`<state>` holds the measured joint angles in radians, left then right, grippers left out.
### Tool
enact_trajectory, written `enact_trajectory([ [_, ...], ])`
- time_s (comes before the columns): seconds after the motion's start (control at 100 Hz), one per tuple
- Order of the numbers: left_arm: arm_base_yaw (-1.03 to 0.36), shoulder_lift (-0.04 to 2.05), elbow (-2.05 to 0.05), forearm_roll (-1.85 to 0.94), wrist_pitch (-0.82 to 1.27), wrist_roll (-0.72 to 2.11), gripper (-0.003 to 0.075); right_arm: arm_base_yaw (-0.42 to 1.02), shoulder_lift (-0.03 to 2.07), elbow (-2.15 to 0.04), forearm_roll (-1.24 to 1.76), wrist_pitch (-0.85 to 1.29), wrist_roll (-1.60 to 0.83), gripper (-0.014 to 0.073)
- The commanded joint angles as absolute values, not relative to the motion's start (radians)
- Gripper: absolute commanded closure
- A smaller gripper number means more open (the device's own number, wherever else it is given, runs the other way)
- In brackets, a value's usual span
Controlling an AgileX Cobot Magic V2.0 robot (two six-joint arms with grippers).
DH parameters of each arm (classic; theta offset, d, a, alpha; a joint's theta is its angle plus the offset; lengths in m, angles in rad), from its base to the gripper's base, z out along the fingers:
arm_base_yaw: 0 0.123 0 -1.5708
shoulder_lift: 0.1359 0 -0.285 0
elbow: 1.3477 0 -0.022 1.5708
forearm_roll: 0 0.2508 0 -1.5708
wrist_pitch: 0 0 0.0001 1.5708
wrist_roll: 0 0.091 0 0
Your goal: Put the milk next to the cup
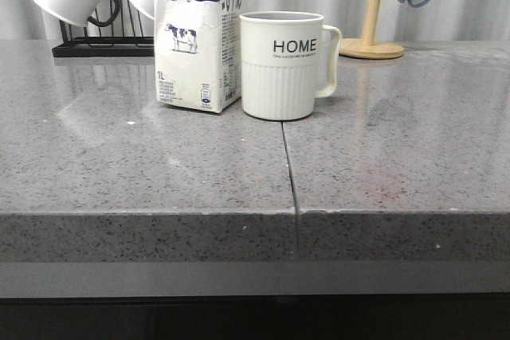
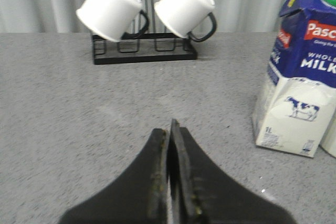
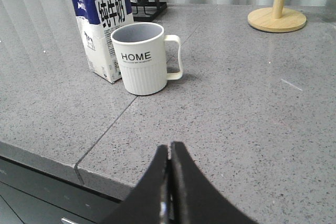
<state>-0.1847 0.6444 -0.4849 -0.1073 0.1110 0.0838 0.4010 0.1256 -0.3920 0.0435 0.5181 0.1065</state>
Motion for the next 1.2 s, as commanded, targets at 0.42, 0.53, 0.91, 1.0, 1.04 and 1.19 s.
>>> enact_trajectory([
  [0.42, -0.058, 0.375, -0.305, -0.106, 0.102, 0.086, 0.0741, 0.401, 0.136, -0.418, 0.041, 0.442, 0.103, 0.0661],
  [0.53, -0.058, 0.317, -0.251, -0.106, 0.102, 0.086, 0.0741, 0.401, 0.136, -0.418, 0.041, 0.442, 0.103, 0.0661],
  [0.91, 0.013, 0.120, -0.063, -0.054, 0.079, 0.086, 0.0741, 0.401, 0.136, -0.418, 0.041, 0.442, 0.103, 0.0661],
  [1.0, 0.015, 0.058, -0.021, -0.052, 0.079, 0.086, 0.0741, 0.401, 0.136, -0.418, 0.041, 0.442, 0.103, 0.0661],
  [1.04, 0.013, 0.031, 0.003, -0.052, 0.077, 0.086, 0.0741, 0.401, 0.136, -0.418, 0.041, 0.442, 0.103, 0.0661],
  [1.19, 0.007, -0.028, 0.038, -0.024, 0.088, 0.086, 0.0741, 0.401, 0.137, -0.418, 0.041, 0.443, 0.103, 0.0661],
])
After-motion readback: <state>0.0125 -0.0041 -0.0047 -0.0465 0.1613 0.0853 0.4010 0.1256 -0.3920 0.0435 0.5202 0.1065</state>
